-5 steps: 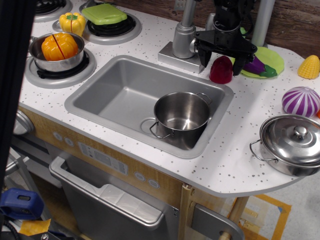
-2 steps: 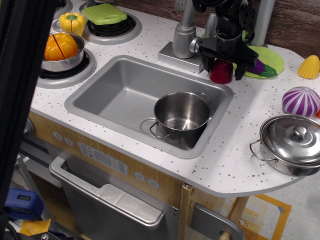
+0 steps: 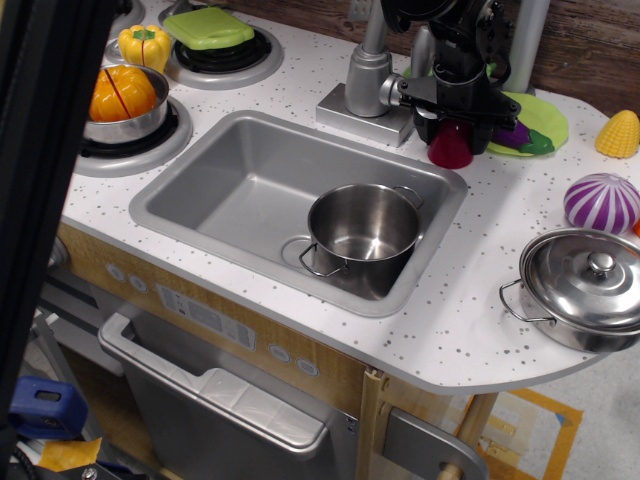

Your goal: Put sweet potato in pot which is in sink

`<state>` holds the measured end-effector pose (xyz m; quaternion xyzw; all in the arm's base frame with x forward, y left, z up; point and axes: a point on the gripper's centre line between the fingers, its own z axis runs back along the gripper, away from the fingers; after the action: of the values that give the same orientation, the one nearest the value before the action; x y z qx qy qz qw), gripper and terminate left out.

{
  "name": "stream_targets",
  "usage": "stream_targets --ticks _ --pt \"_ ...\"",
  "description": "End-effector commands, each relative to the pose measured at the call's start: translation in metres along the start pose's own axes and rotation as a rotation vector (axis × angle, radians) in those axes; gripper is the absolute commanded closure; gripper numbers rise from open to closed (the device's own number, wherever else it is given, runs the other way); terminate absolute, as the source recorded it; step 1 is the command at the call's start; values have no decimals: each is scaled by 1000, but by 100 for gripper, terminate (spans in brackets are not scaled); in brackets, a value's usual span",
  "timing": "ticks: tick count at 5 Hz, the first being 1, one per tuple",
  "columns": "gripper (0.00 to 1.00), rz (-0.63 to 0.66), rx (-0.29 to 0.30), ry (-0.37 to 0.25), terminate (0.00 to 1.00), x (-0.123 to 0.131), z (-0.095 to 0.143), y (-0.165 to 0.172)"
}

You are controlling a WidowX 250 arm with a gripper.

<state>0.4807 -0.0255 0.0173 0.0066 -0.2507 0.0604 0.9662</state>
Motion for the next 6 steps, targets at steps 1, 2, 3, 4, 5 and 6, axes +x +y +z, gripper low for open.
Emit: stream_targets --ticks 1,2,3,4,5,6 --pt "100 -18 31 -39 0 16 27 -3" --pt "100 -51 113 -25 0 20 51 -4" --pt "0 -85 202 -30 0 24 74 -3" --pt "0 -79 233 -18 0 16 85 -1" --pt "100 -76 263 -13 0 10 95 4" --pt "100 -65 276 0 0 2 104 15"
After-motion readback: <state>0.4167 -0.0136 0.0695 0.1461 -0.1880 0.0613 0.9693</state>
